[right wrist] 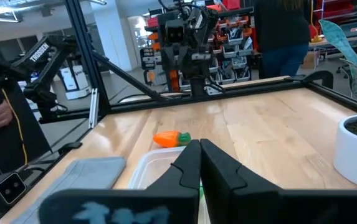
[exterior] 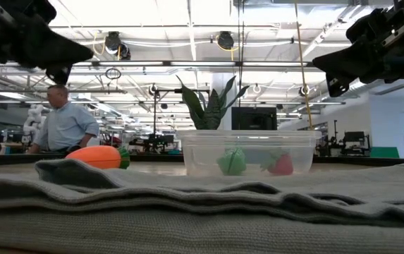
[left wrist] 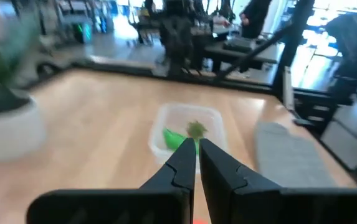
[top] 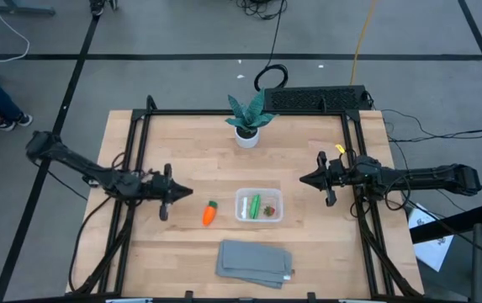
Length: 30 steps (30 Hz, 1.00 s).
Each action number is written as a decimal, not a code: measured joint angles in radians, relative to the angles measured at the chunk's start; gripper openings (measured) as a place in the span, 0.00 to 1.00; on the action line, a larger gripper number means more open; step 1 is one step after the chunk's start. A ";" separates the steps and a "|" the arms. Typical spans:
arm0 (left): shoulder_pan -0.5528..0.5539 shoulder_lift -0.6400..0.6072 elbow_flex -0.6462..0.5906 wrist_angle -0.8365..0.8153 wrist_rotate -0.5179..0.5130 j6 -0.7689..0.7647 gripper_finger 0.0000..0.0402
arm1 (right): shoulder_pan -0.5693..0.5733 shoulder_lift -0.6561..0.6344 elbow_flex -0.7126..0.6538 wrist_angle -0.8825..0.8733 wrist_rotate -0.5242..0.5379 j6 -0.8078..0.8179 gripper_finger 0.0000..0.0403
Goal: Pick and placing Produce into tupperware
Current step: Put the orange carrot into the transparent container
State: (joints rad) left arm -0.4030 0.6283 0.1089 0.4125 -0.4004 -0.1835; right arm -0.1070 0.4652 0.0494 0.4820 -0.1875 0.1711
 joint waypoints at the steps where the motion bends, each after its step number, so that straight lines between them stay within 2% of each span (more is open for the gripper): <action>1: -0.011 0.019 0.000 0.001 0.000 -0.033 0.06 | 0.000 0.000 0.000 0.000 0.000 0.000 0.00; 6: -0.070 0.109 0.003 0.105 0.000 -0.079 0.06 | 0.000 0.000 0.000 0.000 0.000 0.000 0.00; 9: -0.094 0.151 0.060 0.105 -0.001 -0.077 0.06 | 0.000 0.000 0.000 0.000 0.000 0.000 0.00; 15: -0.116 0.234 0.292 -0.183 -0.073 -0.094 0.06 | 0.000 0.000 0.000 0.000 0.000 0.000 0.00; 21: -0.113 0.347 0.504 -0.494 -0.164 -0.229 0.06 | 0.000 0.000 0.000 -0.001 0.000 0.005 0.00; 24: -0.107 0.397 0.564 -0.573 -0.158 -0.317 0.06 | 0.000 0.000 -0.001 -0.001 0.000 0.016 0.00; 30: -0.069 0.486 0.616 -0.718 -0.070 -0.589 0.06 | 0.000 0.000 -0.001 -0.020 0.000 0.018 0.00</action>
State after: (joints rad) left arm -0.4716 1.1142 0.7251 -0.3050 -0.4706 -0.7725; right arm -0.1070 0.4652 0.0486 0.4616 -0.1875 0.1894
